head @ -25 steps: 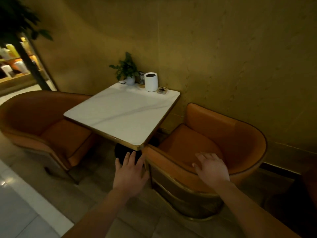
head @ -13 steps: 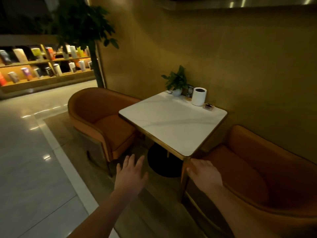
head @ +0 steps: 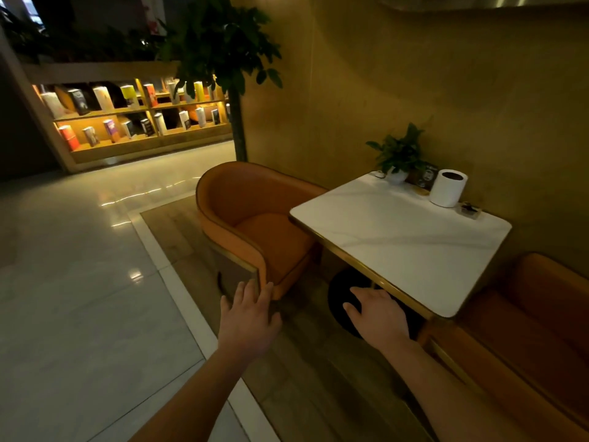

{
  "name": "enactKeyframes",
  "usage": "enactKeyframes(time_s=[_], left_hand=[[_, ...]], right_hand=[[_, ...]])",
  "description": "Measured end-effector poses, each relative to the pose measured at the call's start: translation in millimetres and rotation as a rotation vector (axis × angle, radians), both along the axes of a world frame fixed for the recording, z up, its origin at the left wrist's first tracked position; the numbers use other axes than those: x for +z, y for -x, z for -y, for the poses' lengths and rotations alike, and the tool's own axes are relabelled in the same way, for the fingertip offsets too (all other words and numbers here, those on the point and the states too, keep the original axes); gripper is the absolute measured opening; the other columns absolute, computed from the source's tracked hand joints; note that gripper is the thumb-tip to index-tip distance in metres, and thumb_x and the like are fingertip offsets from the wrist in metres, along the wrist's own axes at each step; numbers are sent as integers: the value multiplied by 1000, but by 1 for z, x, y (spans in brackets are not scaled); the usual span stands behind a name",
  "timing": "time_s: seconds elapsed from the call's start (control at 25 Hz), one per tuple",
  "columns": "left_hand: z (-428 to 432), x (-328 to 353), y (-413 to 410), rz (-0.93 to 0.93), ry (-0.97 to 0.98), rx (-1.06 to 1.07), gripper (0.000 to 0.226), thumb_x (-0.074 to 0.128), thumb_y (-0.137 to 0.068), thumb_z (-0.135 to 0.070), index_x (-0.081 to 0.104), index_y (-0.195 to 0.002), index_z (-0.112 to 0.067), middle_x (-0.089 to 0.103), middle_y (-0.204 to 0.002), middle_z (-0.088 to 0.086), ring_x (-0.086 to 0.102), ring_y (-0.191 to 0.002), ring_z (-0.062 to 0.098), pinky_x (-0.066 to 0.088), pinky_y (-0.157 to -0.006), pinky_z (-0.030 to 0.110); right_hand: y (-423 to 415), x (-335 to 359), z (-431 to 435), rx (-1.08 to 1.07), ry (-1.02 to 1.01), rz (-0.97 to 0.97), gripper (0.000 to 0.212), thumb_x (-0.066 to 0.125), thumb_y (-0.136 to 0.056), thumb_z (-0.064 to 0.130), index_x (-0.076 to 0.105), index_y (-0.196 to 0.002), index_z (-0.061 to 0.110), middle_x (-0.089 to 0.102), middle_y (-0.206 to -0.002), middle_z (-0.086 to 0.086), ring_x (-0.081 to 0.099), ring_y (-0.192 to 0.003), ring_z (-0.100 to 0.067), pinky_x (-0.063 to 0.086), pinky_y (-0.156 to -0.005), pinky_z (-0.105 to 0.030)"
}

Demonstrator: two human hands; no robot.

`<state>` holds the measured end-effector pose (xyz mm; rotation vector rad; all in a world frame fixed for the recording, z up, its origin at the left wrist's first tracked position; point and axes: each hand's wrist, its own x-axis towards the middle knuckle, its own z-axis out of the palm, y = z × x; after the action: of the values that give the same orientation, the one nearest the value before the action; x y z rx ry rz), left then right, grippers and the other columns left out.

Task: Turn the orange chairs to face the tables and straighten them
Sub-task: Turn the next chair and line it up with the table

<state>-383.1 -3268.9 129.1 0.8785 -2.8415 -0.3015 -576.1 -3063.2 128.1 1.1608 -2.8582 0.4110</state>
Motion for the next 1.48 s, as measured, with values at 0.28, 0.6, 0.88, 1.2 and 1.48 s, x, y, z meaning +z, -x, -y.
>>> enactKeyframes(time_s=[0.28,0.6,0.88,1.2,1.48], left_hand=[[112,-13,21,39,12,61,71,38,-99,-60,11,-158,-34,13,-168,8,2,-155,30,8,-122,62],[261,-19,82,96,6,152,70,34,-100,-60,10,-159,-32,10,-168,8,0,-155,29,6,-123,60],[402,-26,104,106,14,132,69,32,-101,-60,9,-159,-32,9,-169,9,1,-155,29,7,-123,60],[585,-32,119,159,41,-136,71,30,-97,-59,7,-158,-34,12,-168,10,3,-154,31,8,-121,63],[683,-48,171,165,14,-331,79,7,-83,-71,2,-155,-39,12,-167,8,8,-153,33,7,-119,66]], right_hand=[[35,-16,141,66,36,14,53,42,-98,56,50,-141,25,58,-137,4,49,-127,-18,49,-95,-36],[105,-34,307,142,3,54,51,41,-98,57,51,-139,28,59,-135,7,51,-123,-15,49,-92,-33],[132,-46,435,122,-41,64,53,39,-97,59,48,-141,30,56,-138,8,49,-125,-14,47,-93,-33],[99,-62,572,-49,-122,72,54,34,-99,58,45,-143,29,56,-137,5,49,-123,-15,45,-94,-32],[105,-73,644,-259,-137,170,51,35,-100,56,44,-144,30,52,-142,4,42,-133,-19,42,-102,-37]])
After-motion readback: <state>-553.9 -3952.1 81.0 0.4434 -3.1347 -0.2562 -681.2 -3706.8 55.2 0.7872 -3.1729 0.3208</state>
